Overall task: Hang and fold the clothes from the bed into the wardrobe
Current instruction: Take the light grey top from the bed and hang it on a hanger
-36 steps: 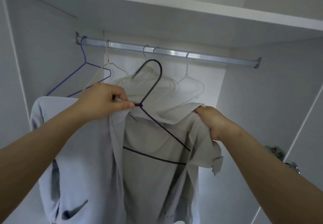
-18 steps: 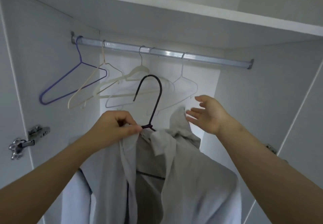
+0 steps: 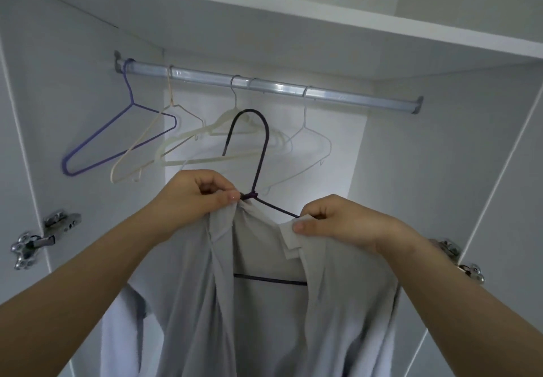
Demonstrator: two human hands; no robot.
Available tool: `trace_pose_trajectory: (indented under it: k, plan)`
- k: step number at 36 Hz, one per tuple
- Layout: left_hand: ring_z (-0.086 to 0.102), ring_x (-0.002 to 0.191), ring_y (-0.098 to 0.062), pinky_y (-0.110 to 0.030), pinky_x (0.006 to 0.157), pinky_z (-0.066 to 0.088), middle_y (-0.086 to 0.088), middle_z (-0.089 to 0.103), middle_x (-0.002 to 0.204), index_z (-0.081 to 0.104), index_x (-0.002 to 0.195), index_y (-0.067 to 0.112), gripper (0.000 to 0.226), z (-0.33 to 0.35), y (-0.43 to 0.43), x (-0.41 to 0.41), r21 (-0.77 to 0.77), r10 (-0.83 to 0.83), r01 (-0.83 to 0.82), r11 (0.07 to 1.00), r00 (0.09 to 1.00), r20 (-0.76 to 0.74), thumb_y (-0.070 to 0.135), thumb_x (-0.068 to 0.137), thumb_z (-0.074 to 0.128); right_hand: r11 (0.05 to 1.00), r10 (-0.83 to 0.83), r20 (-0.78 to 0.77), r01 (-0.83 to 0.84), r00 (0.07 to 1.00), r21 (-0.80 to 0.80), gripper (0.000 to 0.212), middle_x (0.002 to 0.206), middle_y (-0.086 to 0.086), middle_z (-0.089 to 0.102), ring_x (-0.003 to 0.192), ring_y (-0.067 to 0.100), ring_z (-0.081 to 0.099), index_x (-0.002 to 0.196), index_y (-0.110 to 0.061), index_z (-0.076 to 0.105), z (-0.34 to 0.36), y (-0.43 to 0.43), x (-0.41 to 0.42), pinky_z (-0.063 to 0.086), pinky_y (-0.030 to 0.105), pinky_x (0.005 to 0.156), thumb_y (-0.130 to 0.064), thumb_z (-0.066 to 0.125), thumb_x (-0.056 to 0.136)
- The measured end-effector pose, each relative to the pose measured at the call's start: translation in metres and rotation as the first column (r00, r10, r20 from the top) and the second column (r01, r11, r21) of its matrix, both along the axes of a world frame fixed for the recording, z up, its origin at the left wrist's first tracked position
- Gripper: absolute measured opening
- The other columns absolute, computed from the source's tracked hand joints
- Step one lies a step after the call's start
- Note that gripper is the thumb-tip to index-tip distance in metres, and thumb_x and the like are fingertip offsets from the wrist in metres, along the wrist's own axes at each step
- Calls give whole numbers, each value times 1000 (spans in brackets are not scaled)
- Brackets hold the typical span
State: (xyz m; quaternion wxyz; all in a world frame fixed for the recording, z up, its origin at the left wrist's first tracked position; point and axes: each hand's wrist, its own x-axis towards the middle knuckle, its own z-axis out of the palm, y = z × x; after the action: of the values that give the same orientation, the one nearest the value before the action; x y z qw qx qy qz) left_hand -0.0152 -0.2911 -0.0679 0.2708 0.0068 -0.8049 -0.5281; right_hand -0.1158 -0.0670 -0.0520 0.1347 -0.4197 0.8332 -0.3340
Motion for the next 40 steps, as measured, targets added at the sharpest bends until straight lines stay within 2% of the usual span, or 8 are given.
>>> trace_pose_trajectory:
  k: [5,9,14,18,21,25,31,40]
  plan:
    - [53,62,-4,-6,56,41,10,61,64,64,70,26,23,14,-2,-5,114,293,-274,955,935,-201,7,80,70,956,-84,42,92,996,-279,30,56,-8,49,57,5,42,53,-22,61,-10,4,-8,33,18,59,-17,72,80]
    - [47,60,-3,-3,55,36,17,52,72,59,80,23,17,24,8,1,-92,476,-549,831,787,-393,7,81,65,918,-132,89,156,987,-365,14,64,-1,60,65,7,52,65,-12,67,-13,10,-10,39,20,65,-18,74,76]
    - [56,76,-14,-21,60,43,5,58,87,59,78,27,19,24,25,-21,54,174,-173,983,985,-13,10,83,66,899,-154,125,192,980,-394,14,64,0,62,66,10,54,62,-12,67,-15,14,-8,41,21,65,-14,77,72]
    - [54,96,-7,-7,73,37,13,54,105,57,100,25,14,23,30,-22,-183,202,-244,953,955,-218,17,89,61,873,-210,168,262,963,-410,15,66,7,60,67,17,51,62,-10,67,-20,27,-10,38,28,66,-13,79,69]
    - [49,105,-9,-18,76,34,9,53,109,59,108,20,31,21,31,-24,-519,167,-65,852,974,153,44,92,49,861,-238,177,292,955,-417,15,63,5,60,65,15,52,62,-9,66,-23,39,-11,39,24,64,-11,79,69]
    - [49,100,-16,-23,71,35,2,48,104,56,105,19,56,16,40,-35,-402,155,69,913,853,498,66,84,34,846,-263,175,314,949,-432,16,63,6,60,64,14,51,62,-8,65,-23,55,-12,39,22,62,-9,78,70]
    - [53,58,-9,-21,59,40,7,61,57,68,67,16,27,11,56,-47,-94,-157,219,971,885,439,36,85,63,879,-277,137,308,951,-363,17,64,8,59,63,12,49,63,-8,64,-23,75,-14,37,22,62,-11,78,71]
    - [44,60,-20,-30,56,29,0,40,56,35,57,16,43,6,65,-73,-663,393,-387,641,907,-150,30,94,50,840,-350,130,372,928,-395,18,64,8,55,65,16,47,61,-11,64,-27,99,-20,35,24,62,-10,76,73]
